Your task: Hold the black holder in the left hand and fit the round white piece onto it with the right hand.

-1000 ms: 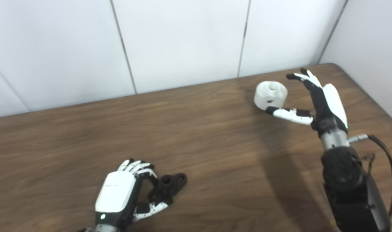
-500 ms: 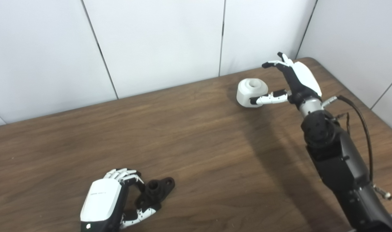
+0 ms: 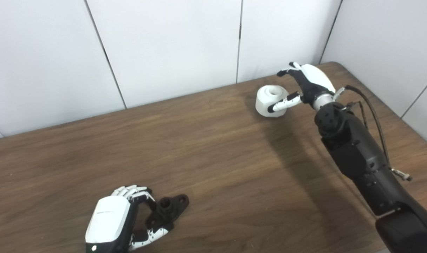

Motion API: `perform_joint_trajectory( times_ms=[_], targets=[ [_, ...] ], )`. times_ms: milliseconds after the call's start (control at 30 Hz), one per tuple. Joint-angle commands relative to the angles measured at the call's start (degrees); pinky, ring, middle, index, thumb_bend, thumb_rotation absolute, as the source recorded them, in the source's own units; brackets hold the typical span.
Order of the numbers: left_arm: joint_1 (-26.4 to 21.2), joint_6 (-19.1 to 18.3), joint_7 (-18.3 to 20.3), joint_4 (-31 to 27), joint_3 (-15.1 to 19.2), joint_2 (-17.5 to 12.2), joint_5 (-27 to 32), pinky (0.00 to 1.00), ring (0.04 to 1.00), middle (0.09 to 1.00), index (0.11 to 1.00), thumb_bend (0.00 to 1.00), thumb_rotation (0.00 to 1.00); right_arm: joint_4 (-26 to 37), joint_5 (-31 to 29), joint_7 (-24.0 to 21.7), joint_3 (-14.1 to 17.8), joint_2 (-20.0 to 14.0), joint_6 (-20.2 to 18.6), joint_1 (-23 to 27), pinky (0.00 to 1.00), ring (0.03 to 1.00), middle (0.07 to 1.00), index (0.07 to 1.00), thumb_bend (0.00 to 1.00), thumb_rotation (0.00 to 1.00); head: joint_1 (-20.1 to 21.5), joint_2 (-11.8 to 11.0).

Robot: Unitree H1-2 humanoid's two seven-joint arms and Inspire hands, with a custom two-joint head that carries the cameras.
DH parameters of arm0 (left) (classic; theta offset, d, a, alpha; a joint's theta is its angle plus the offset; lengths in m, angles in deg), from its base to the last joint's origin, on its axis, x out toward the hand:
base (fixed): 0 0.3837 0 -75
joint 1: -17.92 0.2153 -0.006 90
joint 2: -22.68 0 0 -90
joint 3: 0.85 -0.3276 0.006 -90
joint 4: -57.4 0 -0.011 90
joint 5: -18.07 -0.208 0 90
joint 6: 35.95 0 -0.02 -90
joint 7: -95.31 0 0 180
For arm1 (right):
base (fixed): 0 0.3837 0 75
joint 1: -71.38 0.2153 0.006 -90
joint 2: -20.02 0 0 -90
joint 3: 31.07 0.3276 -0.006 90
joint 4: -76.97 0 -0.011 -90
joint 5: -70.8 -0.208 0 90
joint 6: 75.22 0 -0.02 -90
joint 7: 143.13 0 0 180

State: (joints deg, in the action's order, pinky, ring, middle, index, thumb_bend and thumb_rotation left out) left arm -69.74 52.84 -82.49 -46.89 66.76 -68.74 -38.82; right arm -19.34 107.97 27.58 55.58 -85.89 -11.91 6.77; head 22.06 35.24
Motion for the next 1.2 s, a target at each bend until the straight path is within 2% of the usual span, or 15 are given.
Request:
perform_joint_trajectory(
  times_ms=[0, 467, 800, 1167],
  targets=[
    [0.71, 0.34, 0.86, -0.18, -0.02, -1.01, -1.69, 0.84, 0.798, 0.732, 0.485, 0.52, 0.05, 0.22, 1.35, 0.31, -0.09, -1.78, -0.11, 3.05, 1.0, 1.0, 0.978, 0.818, 0.94, 0.28, 0.06, 0.06],
    [0.8, 0.53, 0.67, -0.08, 0.13, -0.77, -1.37, 0.84, 0.799, 0.73, 0.485, 0.52, 0.05, -5.68, 1.7, 1.12, -3.1, -1.53, 0.48, 5.67, 1.0, 1.0, 0.989, 0.819, 0.93, 0.27, -0.47, 0.17],
    [0.78, 0.57, 0.25, -0.06, 0.18, -0.62, -1.76, 0.84, 0.795, 0.726, 0.485, 0.52, 0.05, -4.33, 0.97, 0.58, -2.85, -2.33, 0.5, 5.09, 1.0, 1.0, 0.984, 0.741, 0.9, 0.29, -0.62, 0.12],
    [0.94, 0.52, 0.21, 0.24, -0.04, -0.54, -2.34, 0.84, 0.8, 0.73, 0.485, 0.52, 0.05, -4.92, 0.41, 1.43, -3.13, -2.51, 1.46, 4.56, 1.0, 1.0, 0.971, 0.704, 0.85, 0.27, -1.2, -0.23]
  ],
)
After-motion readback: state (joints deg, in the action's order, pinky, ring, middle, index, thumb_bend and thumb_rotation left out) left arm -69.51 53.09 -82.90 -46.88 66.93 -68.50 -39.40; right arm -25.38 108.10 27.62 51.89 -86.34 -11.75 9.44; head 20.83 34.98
